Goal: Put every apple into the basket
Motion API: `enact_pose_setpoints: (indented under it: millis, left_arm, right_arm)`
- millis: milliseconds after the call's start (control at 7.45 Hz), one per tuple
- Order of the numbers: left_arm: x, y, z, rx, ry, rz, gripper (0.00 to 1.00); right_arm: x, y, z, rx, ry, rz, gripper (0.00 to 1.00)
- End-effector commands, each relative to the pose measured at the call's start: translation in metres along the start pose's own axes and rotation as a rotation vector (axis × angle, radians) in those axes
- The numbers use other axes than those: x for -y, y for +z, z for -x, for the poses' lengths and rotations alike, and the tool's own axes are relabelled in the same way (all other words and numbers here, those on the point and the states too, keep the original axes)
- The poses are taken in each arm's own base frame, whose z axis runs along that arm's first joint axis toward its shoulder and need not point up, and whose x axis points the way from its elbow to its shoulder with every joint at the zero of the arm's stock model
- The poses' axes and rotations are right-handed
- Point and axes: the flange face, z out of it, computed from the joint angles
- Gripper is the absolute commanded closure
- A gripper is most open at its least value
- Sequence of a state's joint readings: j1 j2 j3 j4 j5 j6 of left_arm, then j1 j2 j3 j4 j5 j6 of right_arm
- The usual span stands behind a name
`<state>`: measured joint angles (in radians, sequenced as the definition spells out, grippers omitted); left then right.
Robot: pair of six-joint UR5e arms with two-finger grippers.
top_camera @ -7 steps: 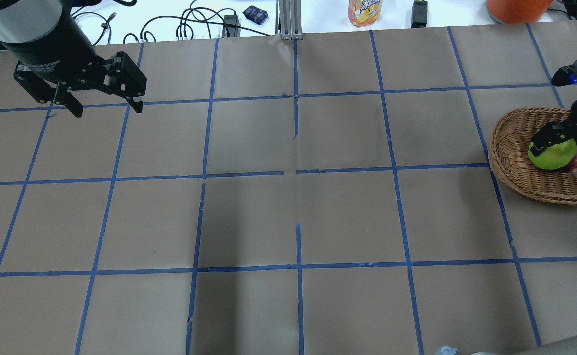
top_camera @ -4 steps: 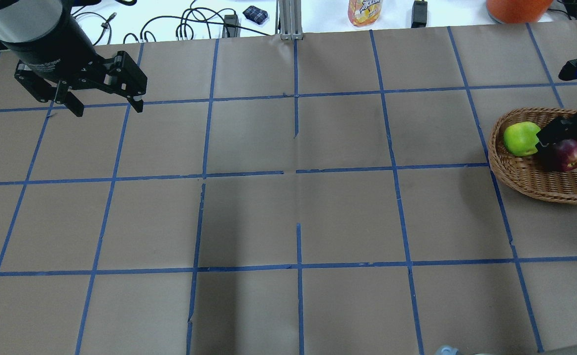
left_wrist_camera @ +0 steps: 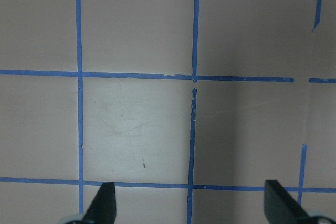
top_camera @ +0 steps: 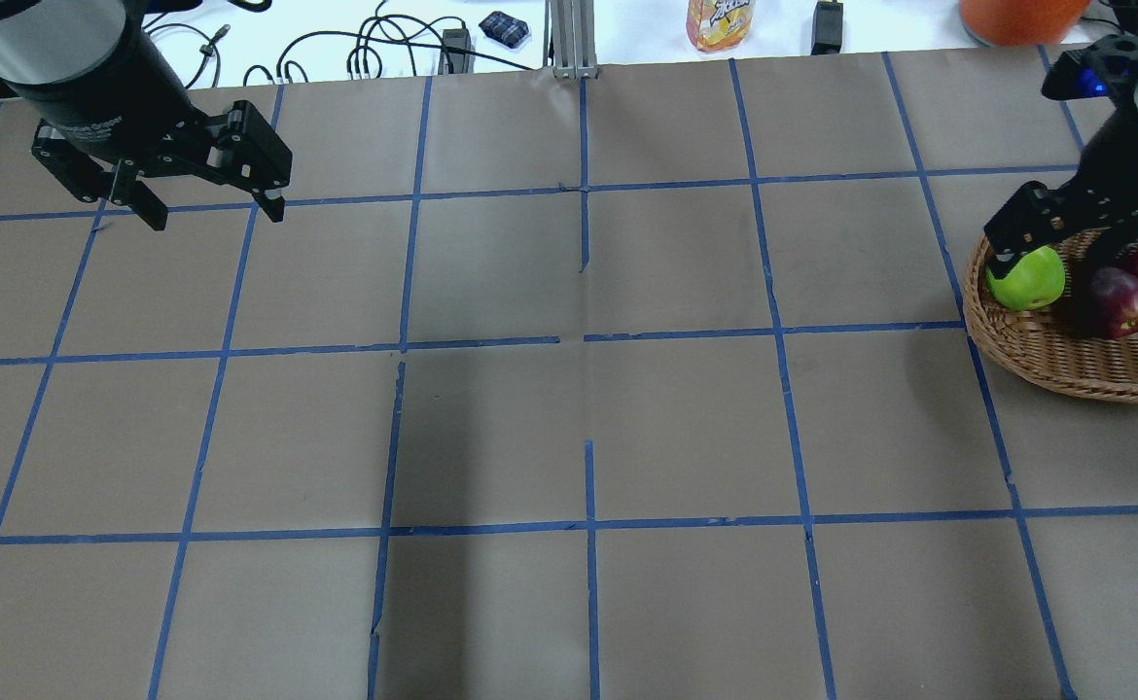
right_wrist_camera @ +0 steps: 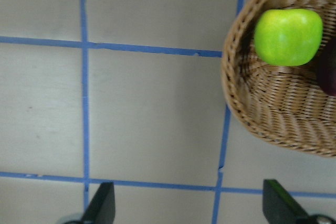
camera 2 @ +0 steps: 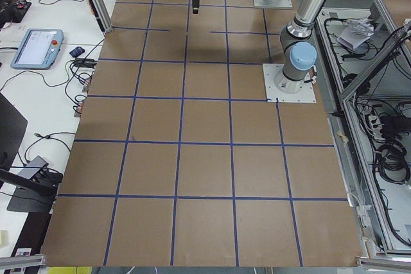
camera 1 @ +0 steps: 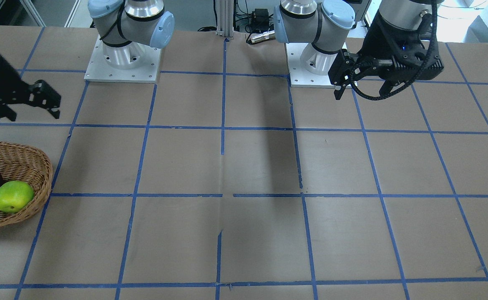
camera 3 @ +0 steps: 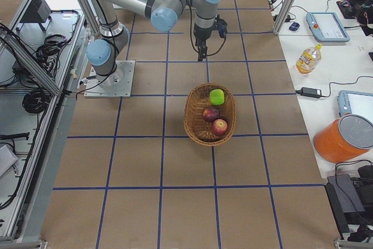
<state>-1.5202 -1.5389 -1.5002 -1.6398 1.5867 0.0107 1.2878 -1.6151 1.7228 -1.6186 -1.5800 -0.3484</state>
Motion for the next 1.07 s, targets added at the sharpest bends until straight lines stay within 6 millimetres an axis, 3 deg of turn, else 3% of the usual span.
enact_pose_setpoints:
  millis: [0, 134, 402, 939]
  left_arm:
    - [0.0, 0.0, 0.0, -0.002, 0.0, 0.0, 0.0]
    - [-0.001, -0.001, 0.0, -0.001, 0.0, -0.002, 0.0]
    - [-0.001, -0.001, 0.0, -0.002, 0.0, -0.002, 0.0]
    - [-0.001, -0.002, 0.0, -0.002, 0.0, -0.003, 0.0]
  right_arm:
    - [-0.031, -0.024, 0.122, -0.013, 0.032, -0.01, 0.0]
    - [-0.029, -0.034, 0.132, -0.009, 0.05, -0.032, 0.0]
    - [-0.005, -0.055, 0.13, -0.011, 0.055, -0.055, 0.0]
    - [-0.003, -0.057, 0.133, -0.007, 0.05, -0.032, 0.0]
